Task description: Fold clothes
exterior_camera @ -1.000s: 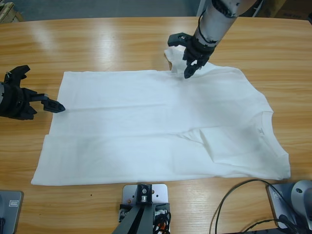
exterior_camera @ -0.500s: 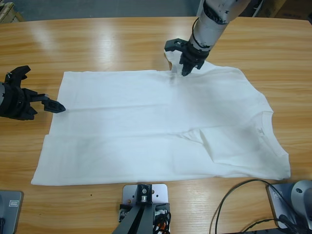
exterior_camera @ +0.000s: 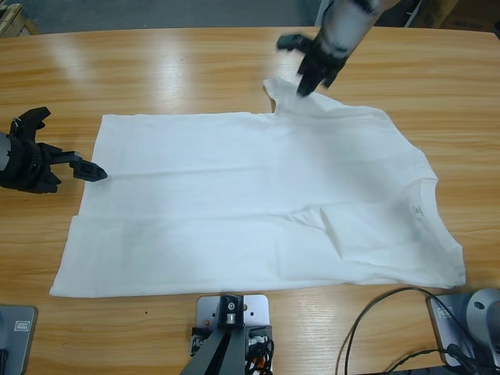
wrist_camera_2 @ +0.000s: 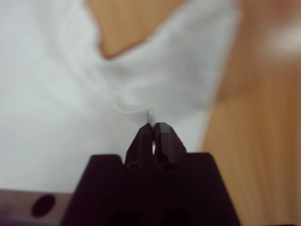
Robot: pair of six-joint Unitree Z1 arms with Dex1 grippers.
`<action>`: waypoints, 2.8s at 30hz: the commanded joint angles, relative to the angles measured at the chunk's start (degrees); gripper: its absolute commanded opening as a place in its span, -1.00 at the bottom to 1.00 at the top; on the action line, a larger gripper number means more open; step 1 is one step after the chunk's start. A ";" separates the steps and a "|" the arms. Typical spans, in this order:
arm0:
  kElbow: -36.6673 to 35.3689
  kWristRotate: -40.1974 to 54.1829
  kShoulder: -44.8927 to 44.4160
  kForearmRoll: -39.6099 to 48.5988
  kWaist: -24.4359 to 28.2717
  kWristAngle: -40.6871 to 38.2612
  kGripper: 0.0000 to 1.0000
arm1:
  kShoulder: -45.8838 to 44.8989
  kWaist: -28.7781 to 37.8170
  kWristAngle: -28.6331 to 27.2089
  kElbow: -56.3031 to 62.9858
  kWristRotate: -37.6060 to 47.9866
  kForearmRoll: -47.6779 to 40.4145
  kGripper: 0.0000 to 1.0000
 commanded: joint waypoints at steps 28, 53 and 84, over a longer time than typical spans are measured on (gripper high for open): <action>-2.63 -6.13 10.33 -3.89 6.72 -1.98 0.87 | 11.21 -14.41 4.95 -18.84 8.69 1.78 1.00; -22.70 9.60 27.27 -4.29 20.24 -17.96 0.64 | 6.27 -16.82 4.86 -12.37 12.00 3.84 1.00; -24.13 10.57 32.04 2.74 17.34 -11.42 0.60 | 7.71 -17.81 4.63 -12.28 12.35 3.84 0.99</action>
